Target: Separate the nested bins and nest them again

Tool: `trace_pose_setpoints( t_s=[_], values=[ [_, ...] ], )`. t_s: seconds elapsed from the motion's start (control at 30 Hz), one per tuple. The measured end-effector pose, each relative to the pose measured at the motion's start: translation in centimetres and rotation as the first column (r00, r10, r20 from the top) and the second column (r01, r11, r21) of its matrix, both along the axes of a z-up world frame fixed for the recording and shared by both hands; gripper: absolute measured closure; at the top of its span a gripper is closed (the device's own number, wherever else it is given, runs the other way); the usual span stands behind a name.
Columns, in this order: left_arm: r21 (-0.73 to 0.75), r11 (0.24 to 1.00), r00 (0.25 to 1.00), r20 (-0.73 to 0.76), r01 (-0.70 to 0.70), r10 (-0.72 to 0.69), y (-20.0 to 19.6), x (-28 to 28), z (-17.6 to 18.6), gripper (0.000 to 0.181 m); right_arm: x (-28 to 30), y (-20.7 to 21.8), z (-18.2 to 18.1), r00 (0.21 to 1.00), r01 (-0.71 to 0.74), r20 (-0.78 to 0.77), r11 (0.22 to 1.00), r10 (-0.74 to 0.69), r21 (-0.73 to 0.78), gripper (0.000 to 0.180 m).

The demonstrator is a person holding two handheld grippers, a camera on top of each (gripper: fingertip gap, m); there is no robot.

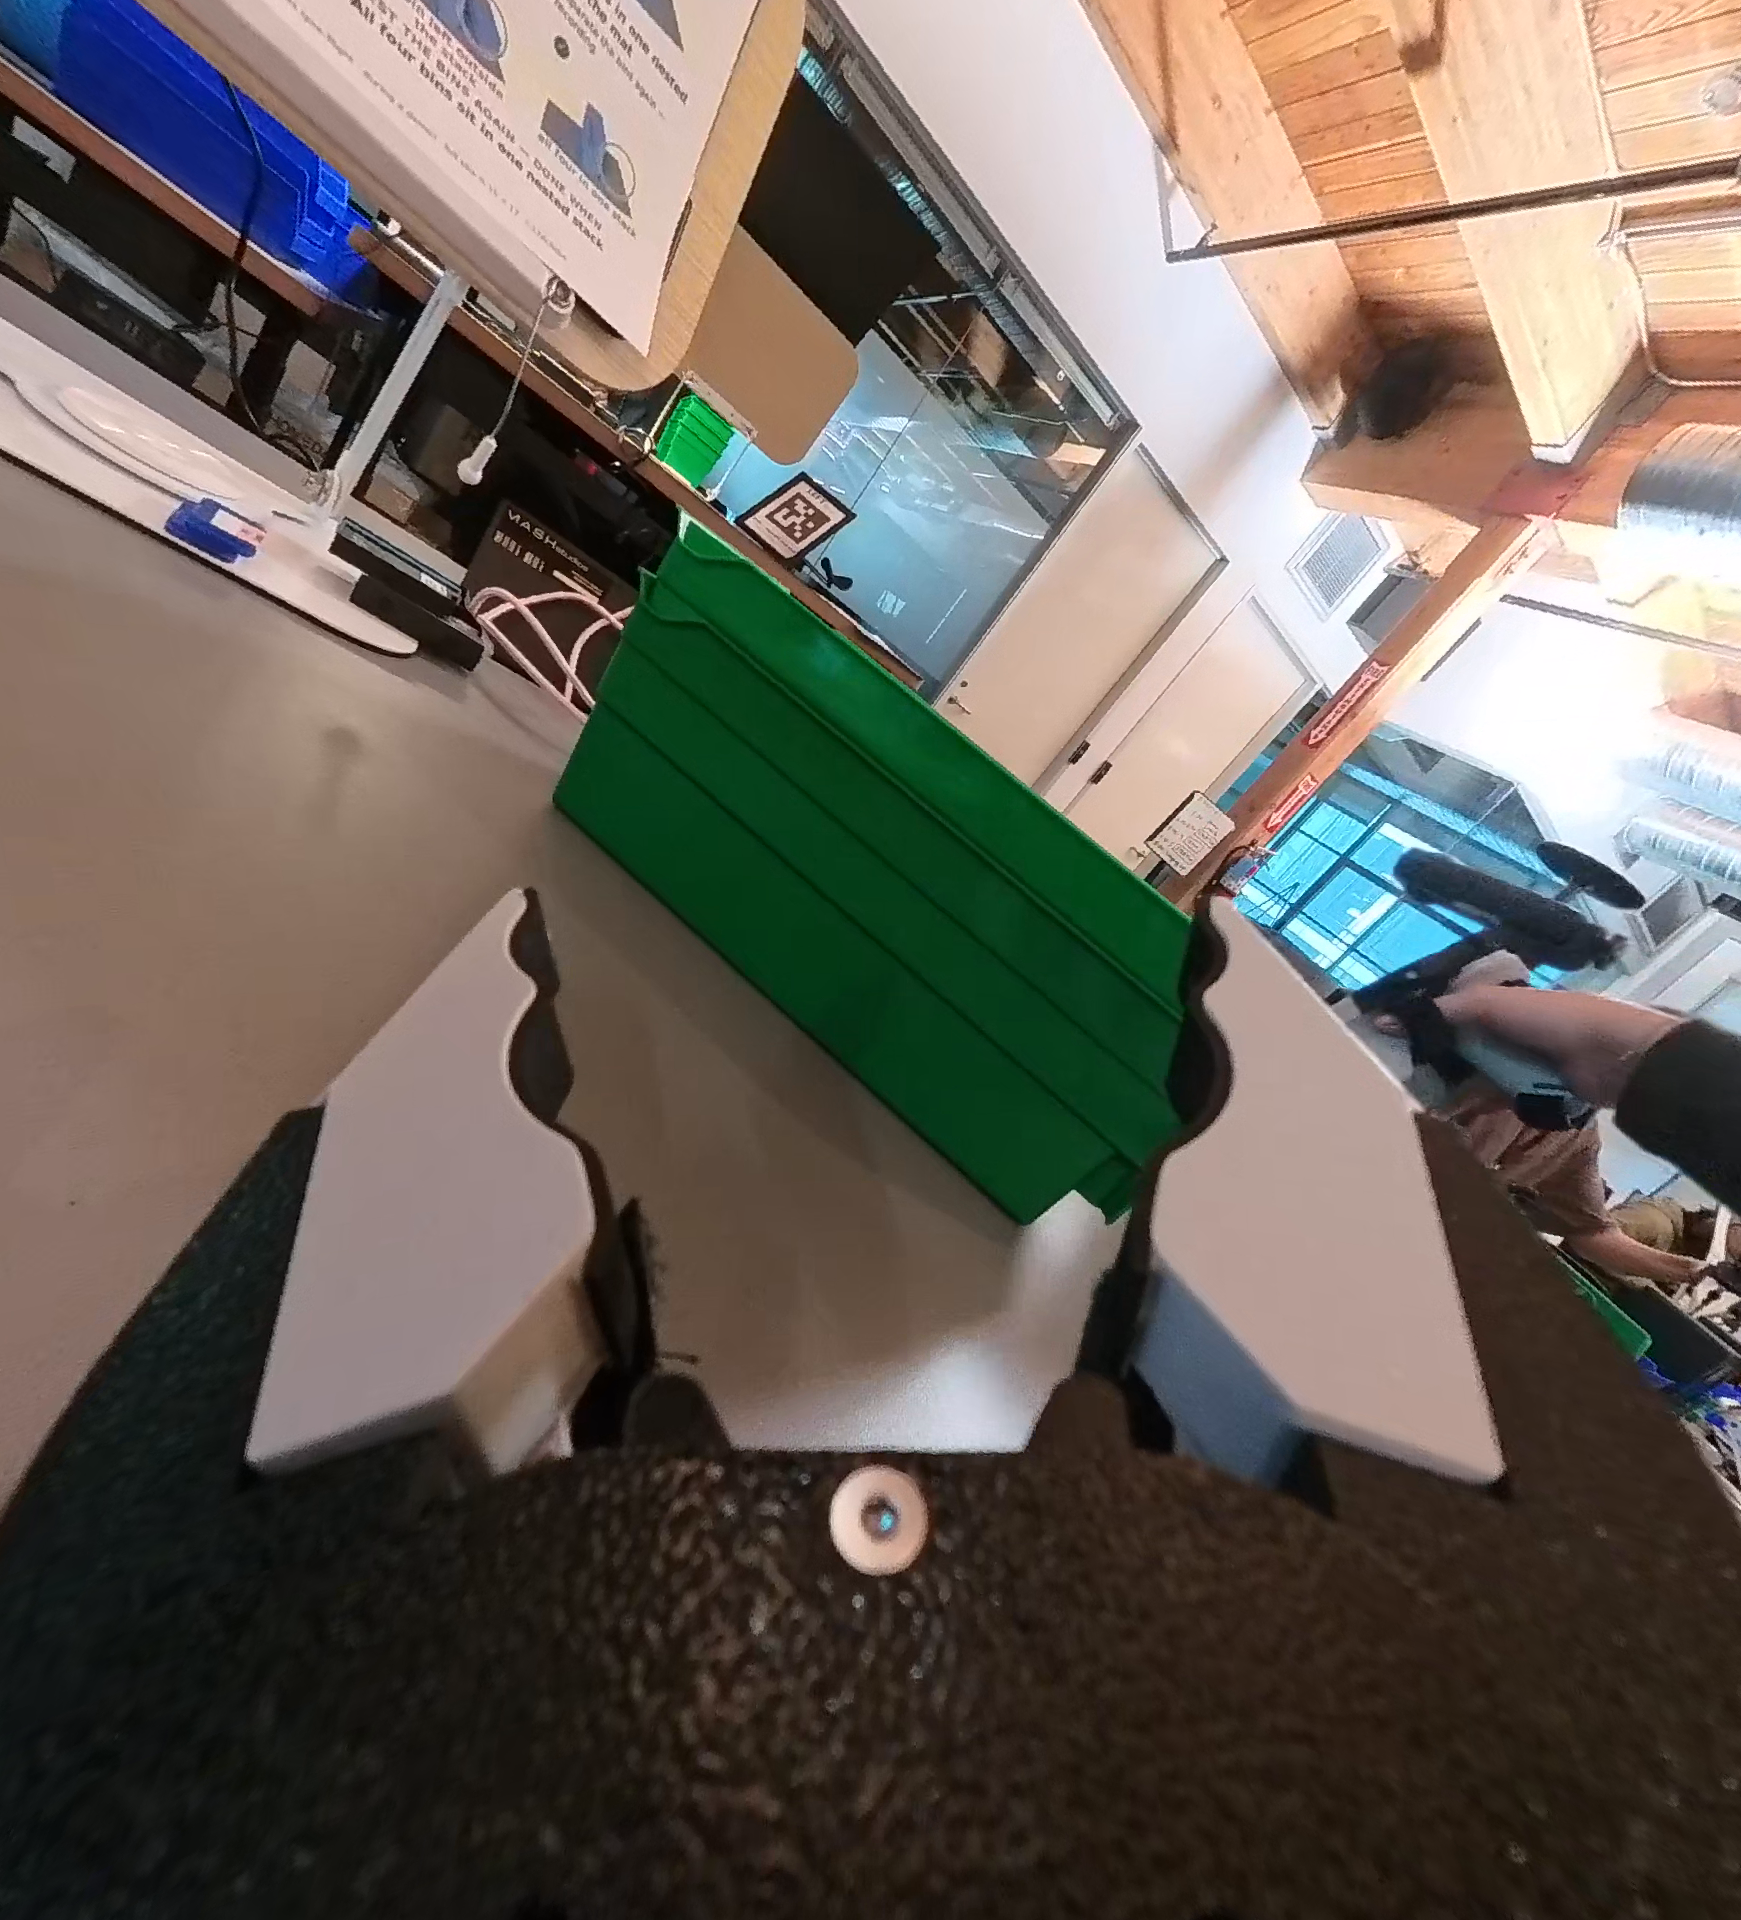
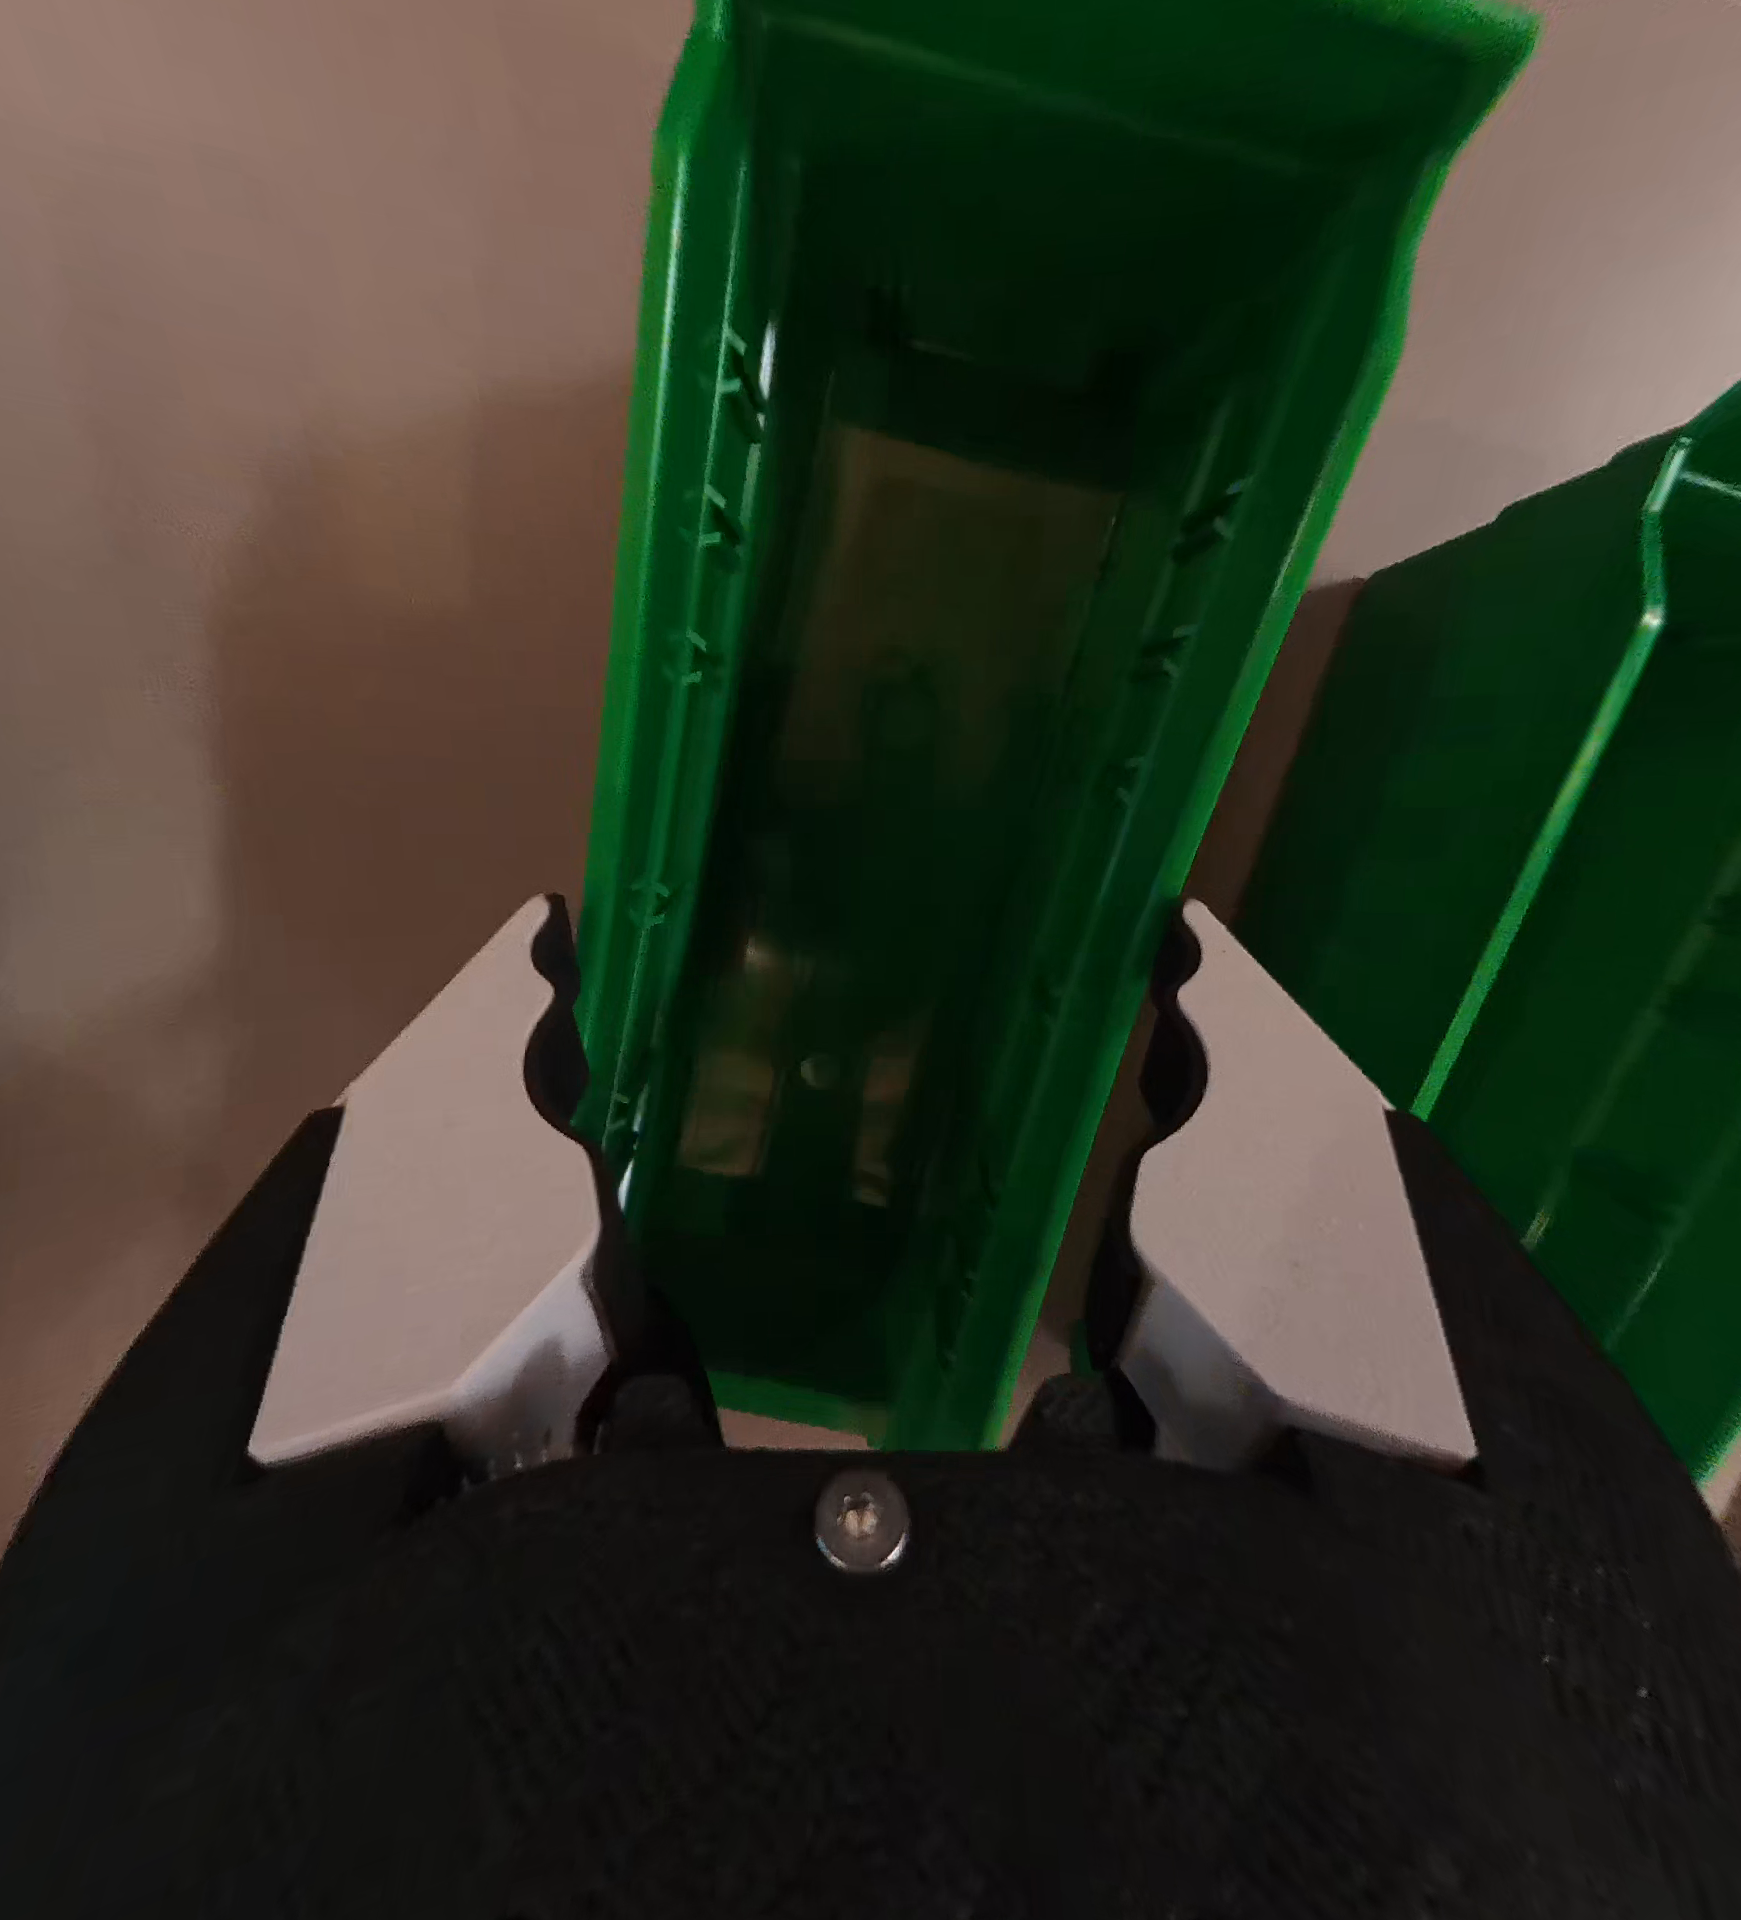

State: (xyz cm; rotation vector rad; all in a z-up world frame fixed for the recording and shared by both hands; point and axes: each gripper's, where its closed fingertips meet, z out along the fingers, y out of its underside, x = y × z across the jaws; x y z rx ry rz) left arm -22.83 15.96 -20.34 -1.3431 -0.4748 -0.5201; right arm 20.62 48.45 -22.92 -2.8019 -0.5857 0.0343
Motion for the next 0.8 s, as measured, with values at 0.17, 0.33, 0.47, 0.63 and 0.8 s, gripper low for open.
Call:
trace_pose_setpoints(
  t_s=[0.17, 0.33, 0.47, 0.63, 0.8],
  values=[
    [0.000, 1.000, 1.000, 0.002, 0.000, 0.000, 0.0, 0.0, 0.0, 0.063, -0.4, -1.1, 0.1, 0.999, -0.032, -0.026, 0.999, 0.031, -0.024, 0.060],
    [-0.008, 1.000, 1.000, -0.005, -0.002, 0.002, 0.1, 0.0, -0.1, 0.063, -10.0, 0.9, 9.8, 0.933, -0.153, -0.248, 0.910, 0.262, 0.386, 0.047],
    [-0.025, 1.000, 1.000, -0.015, 0.002, -0.003, 0.4, 0.1, -0.3, 0.063, -23.4, -6.2, 13.1, 0.716, -0.421, -0.406, 0.816, 0.567, 0.397, 0.038],
    [-0.019, 1.000, 1.000, -0.005, 0.008, -0.008, 0.4, 0.1, -0.3, 0.063, -33.4, -13.1, 8.7, 0.571, -0.735, -0.207, 0.607, 0.794, 0.303, 0.020],
    [-0.003, 1.000, 1.000, 0.009, 0.012, -0.012, 0.2, 0.1, -0.1, 0.063, -37.1, -14.3, 3.7, 0.578, -0.807, -0.062, 0.581, 0.814, 0.108, 0.037]
  ],
)
